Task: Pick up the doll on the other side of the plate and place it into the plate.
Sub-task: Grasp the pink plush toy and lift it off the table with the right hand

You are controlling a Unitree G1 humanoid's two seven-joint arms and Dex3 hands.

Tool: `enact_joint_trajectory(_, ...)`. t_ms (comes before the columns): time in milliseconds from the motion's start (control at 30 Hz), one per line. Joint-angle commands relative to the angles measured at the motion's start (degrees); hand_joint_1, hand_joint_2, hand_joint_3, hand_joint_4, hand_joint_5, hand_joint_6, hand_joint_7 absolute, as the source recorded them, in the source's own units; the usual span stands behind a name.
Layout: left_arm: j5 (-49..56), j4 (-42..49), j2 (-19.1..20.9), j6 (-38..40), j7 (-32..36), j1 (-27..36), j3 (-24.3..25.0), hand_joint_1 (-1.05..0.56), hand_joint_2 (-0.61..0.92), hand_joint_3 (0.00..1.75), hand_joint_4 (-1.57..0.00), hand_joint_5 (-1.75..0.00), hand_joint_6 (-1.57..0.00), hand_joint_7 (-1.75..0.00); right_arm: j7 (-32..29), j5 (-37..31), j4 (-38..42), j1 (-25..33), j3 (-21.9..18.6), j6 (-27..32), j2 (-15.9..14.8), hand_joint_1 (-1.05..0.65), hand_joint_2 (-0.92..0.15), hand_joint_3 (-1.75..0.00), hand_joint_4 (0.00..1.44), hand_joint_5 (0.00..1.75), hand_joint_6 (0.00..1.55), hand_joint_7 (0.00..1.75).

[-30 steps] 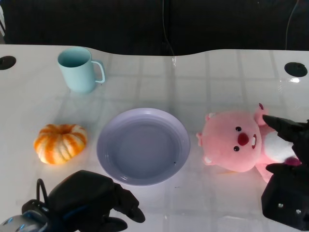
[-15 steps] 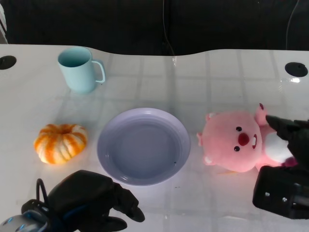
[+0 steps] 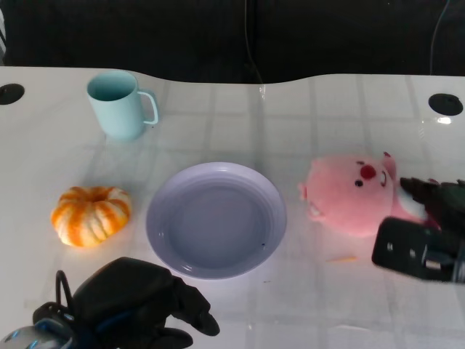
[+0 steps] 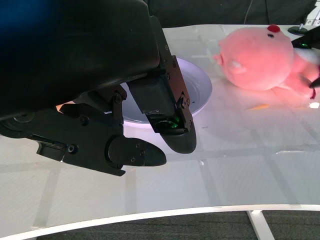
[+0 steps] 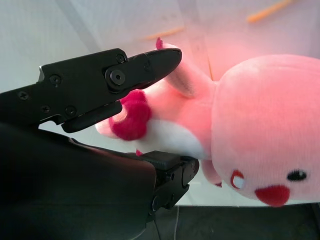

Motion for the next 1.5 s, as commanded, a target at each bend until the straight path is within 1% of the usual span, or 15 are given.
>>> enact_joint_trajectory(33, 0.31, -1.21, 0.59, 0.41, -0.36, 0.62, 0.2, -0.24, 0.92, 0.24, -0.79, -1.21, -1.09, -0.01, 2.34, 1.88, 7.71, -3.52, 1.67, 0.25, 0.0, -0.59, -0.92, -0.09, 0.17, 0.22, 0.39, 0.03)
enact_joint_trajectory(300, 1.01, -2.44, -0.1, 1.15, -0.43, 1.19, -0.26, -0.24, 0.92, 0.23, -0.79, -1.22, -1.09, -0.01, 1.01, 4.96, 20.81, -12.22, 3.86, -2.42, 1.24, -0.52, -0.92, -0.1, 0.37, 0.14, 0.53, 0.04)
enact_joint_trajectory(400, 1.08, -3.1, -0.27, 1.75, -0.85, 1.3, -0.42, -0.25, 0.92, 0.23, -0.8, -1.23, -1.1, -0.01, -5.75, 6.94, 23.79, -12.47, 2.71, -4.38, 2.75, -0.41, -0.92, -0.12, 0.58, 0.11, 0.74, 0.06)
enact_joint_trajectory(433, 0.99, -3.19, -0.27, 1.76, -0.9, 1.31, -0.45, -0.25, 0.92, 0.24, -0.79, -1.23, -1.1, -0.01, -9.31, 7.76, 25.05, -12.33, 2.09, -6.13, 3.27, -0.32, -0.92, -0.1, 0.77, 0.15, 0.9, 0.09)
enact_joint_trajectory(467, 0.97, -3.31, -0.26, 1.74, -0.89, 1.36, -0.5, -0.25, 0.92, 0.24, -0.79, -1.23, -1.1, -0.01, -12.7, 8.73, 26.17, -12.08, 1.43, -8.29, 3.62, -0.25, -0.92, -0.08, 0.92, 0.27, 1.03, 0.1)
enact_joint_trajectory(500, 1.01, -3.38, -0.22, 1.63, -0.84, 1.37, -0.53, -0.25, 0.92, 0.24, -0.79, -1.24, -1.1, -0.01, -15.01, 9.51, 27.07, -11.98, 0.97, -10.0, 3.79, -0.17, -0.92, -0.06, 0.93, 0.85, 1.2, 0.1)
enact_joint_trajectory(533, 1.2, -3.52, -0.2, 1.64, -0.81, 1.42, -0.59, -0.25, 0.92, 0.24, -0.79, -1.24, -1.1, -0.01, -16.54, 10.05, 27.88, -12.02, 0.78, -11.21, 3.81, -0.15, -0.92, -0.06, 0.9, 1.16, 1.27, 0.11)
enact_joint_trajectory(600, 1.4, -3.84, -0.28, 1.82, -0.83, 1.58, -0.72, -0.25, 0.92, 0.23, -0.79, -1.25, -1.1, -0.01, -18.19, 10.63, 28.4, -12.08, 0.87, -12.48, 3.5, -0.16, -0.92, -0.11, 0.87, 1.43, 1.32, 0.12)
enact_joint_trajectory(700, 1.35, -3.96, -0.32, 1.92, -0.78, 1.65, -0.8, -0.25, 0.92, 0.23, -0.78, -1.25, -1.1, -0.01, -19.22, 11.06, 28.99, -12.29, 1.39, -13.3, 3.17, -0.19, -0.68, -0.65, 0.84, 1.62, 1.15, 0.49)
enact_joint_trajectory(733, 1.3, -3.94, -0.51, 2.34, -0.96, 1.6, -0.91, -0.25, 0.92, 0.23, -0.78, -1.24, -1.1, -0.01, -19.96, 11.25, 29.27, -12.49, 1.29, -13.78, 3.04, -0.2, -0.66, -0.72, 0.81, 1.65, 1.09, 0.64)
enact_joint_trajectory(800, 1.26, -3.81, -0.75, 2.81, -1.03, 1.53, -1.11, -0.25, 0.92, 0.23, -0.77, -1.23, -1.1, -0.01, -21.44, 11.59, 29.87, -12.87, 1.11, -14.6, 2.94, -0.21, -0.68, -0.71, 0.76, 1.73, 0.84, 1.23)
enact_joint_trajectory(933, 1.52, -3.03, -0.61, 2.29, -0.29, 1.26, -1.56, -0.25, 0.92, 0.23, -0.78, -1.22, -1.11, -0.01, -22.37, 12.3, 29.47, -12.97, 0.79, -16.09, 2.6, -0.22, -0.65, -0.8, 0.82, 1.75, 0.72, 1.64)
enact_joint_trajectory(1067, 1.14, -2.88, -0.73, 2.28, -0.04, 1.24, -1.39, -0.25, 0.92, 0.24, -0.79, -1.22, -1.11, -0.01, -22.85, 13.04, 27.34, -12.37, 0.18, -16.9, 2.25, -0.2, -0.59, -0.87, 0.86, 1.75, 0.72, 1.7)
enact_joint_trajectory(1167, 0.72, -2.53, -0.52, 1.6, 0.47, 1.55, -1.04, -0.25, 0.92, 0.23, -0.81, -1.24, -1.11, -0.02, -23.49, 14.1, 25.66, -11.63, -0.69, -17.1, 2.61, -0.19, -0.49, -1.05, 0.85, 1.75, 0.71, 1.74)
enact_joint_trajectory(1500, 1.1, -2.76, -0.27, 1.15, 0.31, 2.42, -0.95, -0.24, 0.92, 0.22, -0.79, -1.26, -1.11, -0.01, -21.11, 19.63, 12.57, -7.01, -3.73, -20.92, 4.04, -0.12, -0.48, -1.12, 0.9, 1.75, 0.73, 1.75)
